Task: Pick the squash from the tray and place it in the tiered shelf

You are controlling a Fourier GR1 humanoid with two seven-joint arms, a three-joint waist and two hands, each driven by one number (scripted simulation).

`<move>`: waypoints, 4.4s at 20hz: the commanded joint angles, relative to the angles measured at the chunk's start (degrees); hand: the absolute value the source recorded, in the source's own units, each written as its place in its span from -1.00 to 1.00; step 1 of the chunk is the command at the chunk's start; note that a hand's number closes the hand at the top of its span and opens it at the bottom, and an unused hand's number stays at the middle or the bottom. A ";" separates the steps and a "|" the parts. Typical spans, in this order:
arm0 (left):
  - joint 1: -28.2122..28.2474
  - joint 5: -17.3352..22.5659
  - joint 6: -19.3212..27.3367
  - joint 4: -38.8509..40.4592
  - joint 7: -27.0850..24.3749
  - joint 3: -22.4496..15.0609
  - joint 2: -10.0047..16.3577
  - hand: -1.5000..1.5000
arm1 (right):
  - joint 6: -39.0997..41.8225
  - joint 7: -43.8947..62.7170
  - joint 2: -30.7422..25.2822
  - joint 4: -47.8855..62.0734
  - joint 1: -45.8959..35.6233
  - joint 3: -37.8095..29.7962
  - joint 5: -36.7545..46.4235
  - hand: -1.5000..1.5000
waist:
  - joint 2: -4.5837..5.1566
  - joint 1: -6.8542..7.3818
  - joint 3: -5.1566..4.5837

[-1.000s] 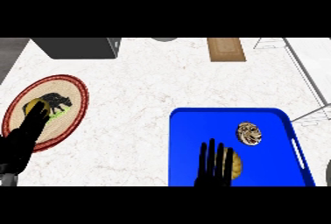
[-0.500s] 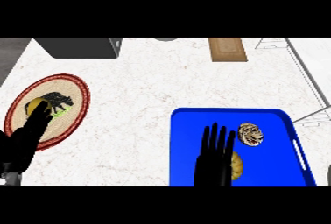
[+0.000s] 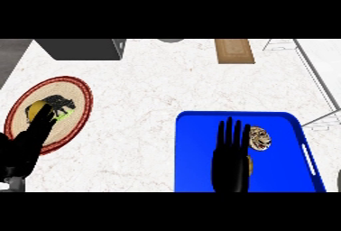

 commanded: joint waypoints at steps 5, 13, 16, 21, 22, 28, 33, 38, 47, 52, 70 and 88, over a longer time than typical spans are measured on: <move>-0.92 -3.90 -0.39 0.36 0.66 1.73 -2.66 0.00 | -5.43 1.33 2.29 7.53 -1.26 -1.49 0.09 -1.00 | 0.02 0.00 0.01; -0.23 -4.71 -2.84 -0.48 1.25 3.97 -3.52 0.00 | -5.83 -5.24 -2.19 5.25 -1.34 -6.75 -4.37 1.00 | 0.00 0.02 0.00; -3.35 -2.80 -5.82 1.83 2.52 6.22 -1.95 0.00 | -4.14 -6.58 -2.99 4.05 -2.92 -5.92 -2.88 1.00 | 0.01 -0.11 -0.01; 2.24 -5.69 -3.01 -3.25 0.70 4.12 -6.10 0.00 | -7.15 -4.94 -2.28 7.23 -4.98 -5.10 0.08 1.00 | -0.03 0.16 0.00; 1.61 -6.07 -3.43 -3.02 1.40 4.24 -5.55 0.00 | -6.14 -5.59 -3.14 5.19 -4.33 -4.18 0.81 1.00 | -0.04 0.06 0.00; 0.03 -4.44 -4.29 -1.82 1.98 5.65 -4.30 0.00 | -7.34 6.97 3.75 3.59 -13.87 -28.35 -16.64 1.00 | 1.08 0.09 0.44; -1.19 -4.71 -4.68 -2.95 1.84 5.05 -4.10 0.00 | -7.61 20.67 3.87 6.07 -24.32 -43.08 -27.56 1.00 | 1.70 2.56 0.52; -2.04 -5.67 -5.41 -0.79 1.21 4.14 -4.17 0.00 | -11.43 27.67 3.90 16.70 -40.25 -53.15 -27.36 1.00 | 1.63 3.91 0.06; -4.64 -5.77 -4.23 -0.38 4.04 4.36 -4.69 0.00 | -23.62 32.65 3.87 21.31 -58.34 -59.21 -22.05 1.00 | 0.75 2.64 -0.01; -0.88 -6.74 -4.04 -1.23 1.22 3.98 -5.67 0.00 | -24.90 33.09 1.69 24.89 -65.34 -60.91 -17.07 1.00 | 0.46 2.28 -0.05; -1.42 -7.43 -4.56 0.03 1.15 4.39 -6.24 0.00 | -16.68 33.71 -9.07 42.15 -82.45 -67.92 -2.22 1.00 | 0.42 1.55 -0.07; -2.45 -6.02 -6.25 -0.67 3.40 6.74 -5.26 0.00 | -21.15 27.54 -21.77 53.00 -79.93 -74.58 -0.52 1.00 | 0.53 1.34 -0.01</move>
